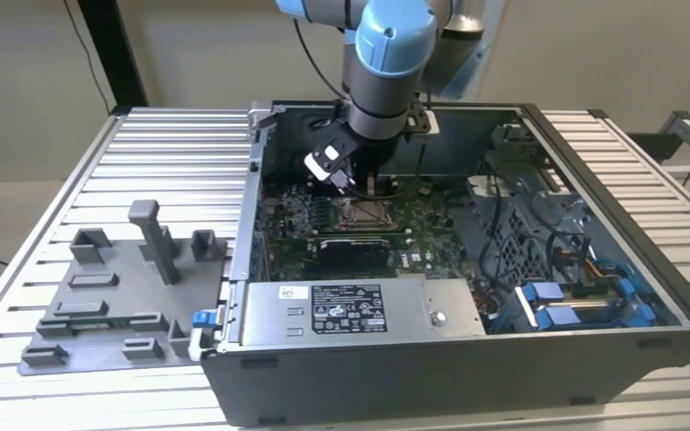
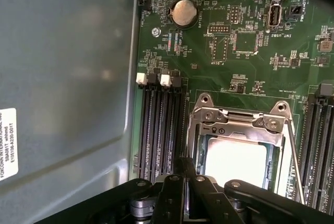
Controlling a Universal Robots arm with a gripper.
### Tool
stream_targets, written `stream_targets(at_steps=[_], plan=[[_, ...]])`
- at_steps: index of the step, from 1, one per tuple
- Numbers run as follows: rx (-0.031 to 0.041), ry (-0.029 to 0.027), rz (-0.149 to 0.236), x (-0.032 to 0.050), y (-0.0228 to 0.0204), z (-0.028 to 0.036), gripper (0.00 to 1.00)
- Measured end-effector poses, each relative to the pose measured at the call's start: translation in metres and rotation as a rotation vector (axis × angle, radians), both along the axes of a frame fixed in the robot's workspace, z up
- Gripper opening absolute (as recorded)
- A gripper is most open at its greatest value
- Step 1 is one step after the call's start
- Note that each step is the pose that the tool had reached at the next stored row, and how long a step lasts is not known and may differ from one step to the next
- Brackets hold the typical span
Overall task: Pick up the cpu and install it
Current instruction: 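Install the first cpu locking lever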
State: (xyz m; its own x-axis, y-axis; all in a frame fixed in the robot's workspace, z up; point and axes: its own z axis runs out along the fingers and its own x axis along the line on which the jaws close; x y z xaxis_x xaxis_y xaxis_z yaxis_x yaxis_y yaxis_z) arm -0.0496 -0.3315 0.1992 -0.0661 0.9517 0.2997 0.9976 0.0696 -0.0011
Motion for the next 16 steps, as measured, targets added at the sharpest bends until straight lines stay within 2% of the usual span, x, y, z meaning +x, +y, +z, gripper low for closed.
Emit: stream_targets(at_steps=[2, 7, 12, 16], plan=[[-0.0001, 0.0053, 0.000, 0.0017, 0.0000, -0.0001, 0.00], [0.0000, 0.0131, -0.001, 0.0068, 0.0000, -0.0005, 0.00], [0.0000, 0.0177, -0.002, 0.0103, 0.0000, -0.0009, 0.00], [0.0000, 0.0191, -0.002, 0.0140, 0.0000, -0.0016, 0.00]])
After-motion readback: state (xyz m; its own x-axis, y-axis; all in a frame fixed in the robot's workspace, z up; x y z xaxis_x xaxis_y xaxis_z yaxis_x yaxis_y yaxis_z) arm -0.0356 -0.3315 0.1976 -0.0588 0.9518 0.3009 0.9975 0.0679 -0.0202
